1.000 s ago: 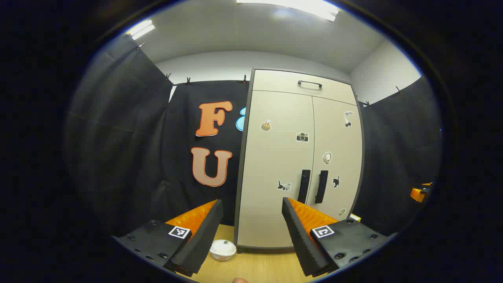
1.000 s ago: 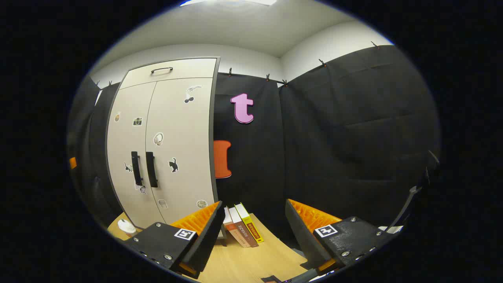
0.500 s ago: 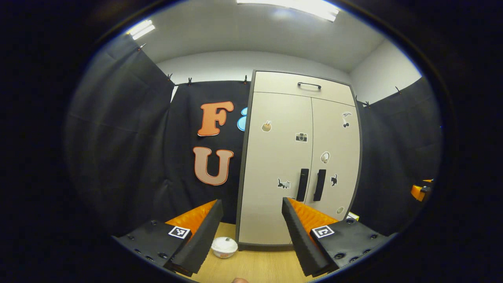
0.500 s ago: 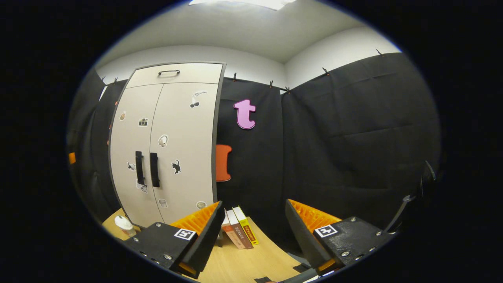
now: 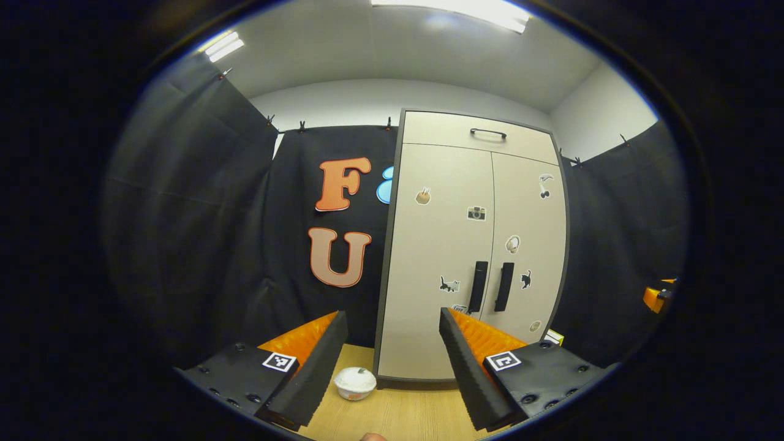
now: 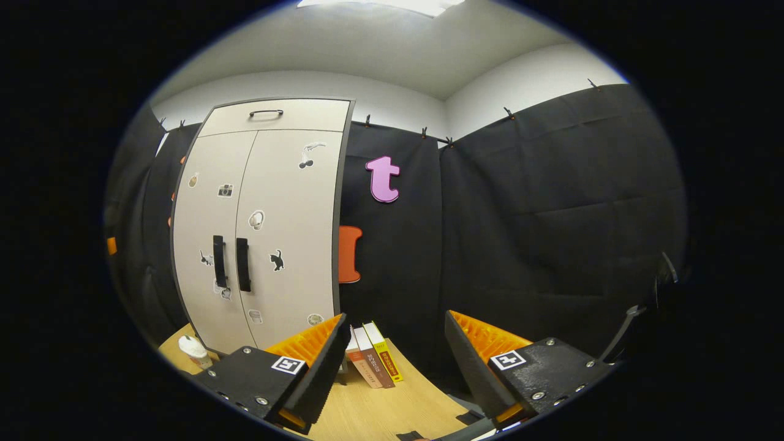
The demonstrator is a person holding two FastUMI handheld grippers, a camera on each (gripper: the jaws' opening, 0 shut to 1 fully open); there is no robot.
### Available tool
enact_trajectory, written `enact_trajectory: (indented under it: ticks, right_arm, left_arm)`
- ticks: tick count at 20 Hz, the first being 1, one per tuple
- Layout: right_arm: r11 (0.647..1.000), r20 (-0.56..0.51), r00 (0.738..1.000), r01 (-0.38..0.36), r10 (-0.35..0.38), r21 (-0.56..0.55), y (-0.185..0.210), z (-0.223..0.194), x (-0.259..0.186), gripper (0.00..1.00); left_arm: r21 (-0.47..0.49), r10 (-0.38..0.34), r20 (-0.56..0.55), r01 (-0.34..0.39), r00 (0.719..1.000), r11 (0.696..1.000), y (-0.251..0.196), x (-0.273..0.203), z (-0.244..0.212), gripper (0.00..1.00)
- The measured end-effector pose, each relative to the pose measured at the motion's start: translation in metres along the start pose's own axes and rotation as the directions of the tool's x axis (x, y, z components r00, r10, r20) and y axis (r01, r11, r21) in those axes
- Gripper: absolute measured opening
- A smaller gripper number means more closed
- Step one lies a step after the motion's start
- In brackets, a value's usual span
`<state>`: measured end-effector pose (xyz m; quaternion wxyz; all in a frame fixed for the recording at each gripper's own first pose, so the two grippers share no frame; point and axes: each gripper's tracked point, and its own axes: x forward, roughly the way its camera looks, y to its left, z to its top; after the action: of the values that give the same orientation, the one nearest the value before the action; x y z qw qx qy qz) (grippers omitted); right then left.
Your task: Open the right door of the double-door shoe cabinet with the right hand, and open the left door with the left hand.
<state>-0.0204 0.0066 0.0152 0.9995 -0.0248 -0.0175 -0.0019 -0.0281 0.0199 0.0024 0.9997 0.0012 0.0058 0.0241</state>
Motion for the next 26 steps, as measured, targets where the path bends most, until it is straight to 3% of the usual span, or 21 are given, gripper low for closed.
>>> enact_trajectory:
  ticks: [5, 16, 26]
  right_arm:
    - [0.999, 0.011, 0.999, -0.049, 0.049, 0.01, 0.039, 0.014, 0.011, 0.94]
    - [0.957, 0.056, 0.959, -0.283, 0.279, 0.059, 0.208, 0.053, 0.058, 0.94]
    - [0.948, 0.01, 0.948, -0.318, 0.318, 0.01, 0.321, 0.03, 0.132, 0.95]
  left_arm:
    - [0.009, 0.018, -0.02, -0.018, 1.0, 1.0, 0.011, 0.004, -0.01, 0.97]
    - [0.008, 0.061, -0.025, -0.061, 0.998, 0.998, 0.042, -0.001, -0.017, 0.96]
    - [-0.001, 0.144, -0.007, -0.144, 0.99, 0.99, 0.098, -0.016, -0.012, 0.97]
